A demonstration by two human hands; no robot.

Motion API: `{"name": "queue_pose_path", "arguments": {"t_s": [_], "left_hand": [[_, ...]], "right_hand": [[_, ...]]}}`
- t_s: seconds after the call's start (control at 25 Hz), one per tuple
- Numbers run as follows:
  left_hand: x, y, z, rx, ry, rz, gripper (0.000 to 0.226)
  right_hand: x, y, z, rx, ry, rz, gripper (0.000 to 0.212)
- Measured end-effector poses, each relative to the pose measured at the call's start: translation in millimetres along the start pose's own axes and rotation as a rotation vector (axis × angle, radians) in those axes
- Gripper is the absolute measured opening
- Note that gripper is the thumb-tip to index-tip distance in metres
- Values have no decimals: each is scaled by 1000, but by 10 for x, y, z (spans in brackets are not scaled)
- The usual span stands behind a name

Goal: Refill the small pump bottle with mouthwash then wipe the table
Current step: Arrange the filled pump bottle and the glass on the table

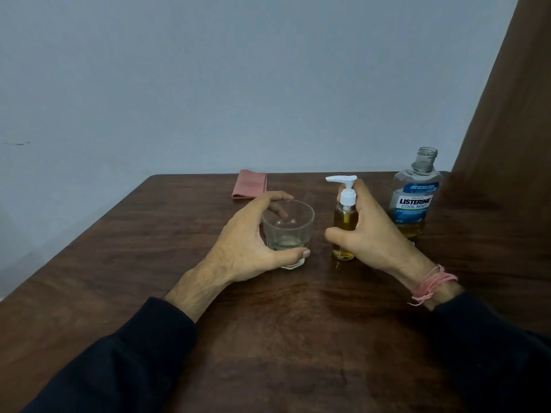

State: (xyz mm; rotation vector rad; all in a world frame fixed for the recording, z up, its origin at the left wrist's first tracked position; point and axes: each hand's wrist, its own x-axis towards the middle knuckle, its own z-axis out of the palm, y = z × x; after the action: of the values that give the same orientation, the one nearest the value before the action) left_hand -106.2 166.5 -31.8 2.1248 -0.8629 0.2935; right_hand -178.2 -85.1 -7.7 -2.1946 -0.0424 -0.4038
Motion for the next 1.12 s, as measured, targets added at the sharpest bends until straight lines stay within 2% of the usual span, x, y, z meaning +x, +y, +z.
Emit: {"name": "queue_pose_path", "arguments": {"t_s": [0.08,0.2,0.4,0.6,0.72,1.12], "left_hand": [[2,-4,-1,15,4,16,94],[7,-2,-13,47,19,23,94],[-1,30,-27,55,19,-9,99],[79,73,-18,68,38,-118,114],[293,54,-24,109,34,-171,117],[1424,-232,204,161,42,-297,110]], "right_hand": [[-8,-17,-42,-112,-19,7,79],[-52,-61,-89,-176,-30,41,77],[-142,-73,-65,-145,-6,107,77],[-323,12,49,-44,113,40,76],[-342,54,69,27,139,38,72],[-350,52,98,-92,169,29,77]]}}
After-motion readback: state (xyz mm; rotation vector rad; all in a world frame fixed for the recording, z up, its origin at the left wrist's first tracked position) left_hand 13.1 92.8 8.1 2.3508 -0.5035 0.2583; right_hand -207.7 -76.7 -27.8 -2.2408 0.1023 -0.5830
